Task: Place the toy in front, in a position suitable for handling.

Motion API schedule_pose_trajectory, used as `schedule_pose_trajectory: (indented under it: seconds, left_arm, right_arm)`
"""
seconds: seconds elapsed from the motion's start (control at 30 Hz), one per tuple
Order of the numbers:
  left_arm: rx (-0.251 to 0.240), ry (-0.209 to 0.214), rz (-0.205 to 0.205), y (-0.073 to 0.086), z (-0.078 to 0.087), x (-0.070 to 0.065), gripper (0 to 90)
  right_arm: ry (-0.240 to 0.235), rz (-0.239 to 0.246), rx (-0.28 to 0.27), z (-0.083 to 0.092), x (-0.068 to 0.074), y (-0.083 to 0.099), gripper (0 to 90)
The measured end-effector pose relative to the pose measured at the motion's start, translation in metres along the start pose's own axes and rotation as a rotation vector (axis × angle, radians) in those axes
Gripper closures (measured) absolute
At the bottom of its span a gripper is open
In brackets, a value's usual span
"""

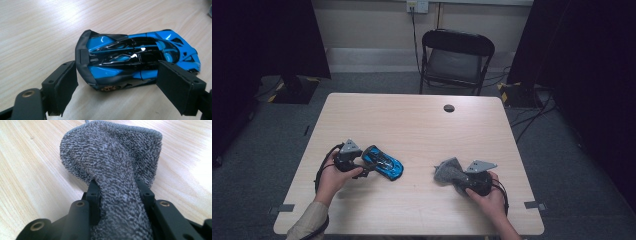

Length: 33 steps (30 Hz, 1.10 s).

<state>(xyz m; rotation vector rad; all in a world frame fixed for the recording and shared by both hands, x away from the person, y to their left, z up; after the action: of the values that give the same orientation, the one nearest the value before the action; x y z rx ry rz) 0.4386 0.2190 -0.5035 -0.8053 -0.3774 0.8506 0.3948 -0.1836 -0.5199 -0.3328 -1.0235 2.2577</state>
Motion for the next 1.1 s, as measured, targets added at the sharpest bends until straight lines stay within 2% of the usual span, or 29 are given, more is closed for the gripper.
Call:
schedule_pose_trajectory:
  seconds: [0.1,0.2,0.23,0.37,0.47,0.57,0.87,0.93,1.1]
  left_arm:
    - [0.007,-0.007,-0.009,-0.001,-0.003,-0.001,16.0]
    - [0.005,0.004,0.002,-0.001,-0.005,-0.002,16.1]
    - [0.008,0.001,-0.008,-0.001,-0.006,-0.002,16.0]
    - [0.011,0.022,0.002,0.0,-0.01,-0.006,15.6]
    - [0.003,0.017,0.011,-0.001,-0.012,-0.009,16.2]
    - [0.005,0.038,0.021,-0.001,-0.014,-0.012,15.7]
    - [0.004,0.063,-0.01,-0.003,-0.016,-0.03,17.7]
    - [0.003,0.068,-0.028,-0.004,-0.016,-0.035,19.3]
    - [-0.009,0.091,-0.009,-0.003,-0.018,-0.046,20.4]
  right_arm:
    - [-0.003,-0.003,-0.001,0.0,0.0,0.0,63.2]
    - [-0.005,-0.003,-0.002,0.0,0.0,0.0,63.2]
    - [-0.005,-0.002,-0.002,0.0,0.0,0.0,63.2]
    - [-0.005,-0.003,-0.003,0.0,0.0,0.0,63.2]
    - [-0.004,-0.001,-0.001,0.0,0.0,0.0,63.2]
    - [-0.003,-0.003,-0.001,0.0,0.0,0.0,63.1]
    - [0.002,-0.001,0.002,0.0,0.0,0.0,63.2]
    - [0.002,-0.001,0.001,0.0,0.0,0.0,63.2]
    - [0.004,-0.002,0.001,0.0,0.0,0.0,63.2]
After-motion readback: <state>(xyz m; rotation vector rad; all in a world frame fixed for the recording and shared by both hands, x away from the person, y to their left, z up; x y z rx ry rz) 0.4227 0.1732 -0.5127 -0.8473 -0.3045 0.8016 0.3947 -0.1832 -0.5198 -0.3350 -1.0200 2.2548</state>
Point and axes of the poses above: each handheld gripper's, and its own axes: z roughly backward along the jaws, y roughly out of its underside, x roughly to its left, the point moved 4 cm from there along -z, roughly forward along the jaws, and after that the axes turned 4 degrees about -y, right-handed, at the moved point
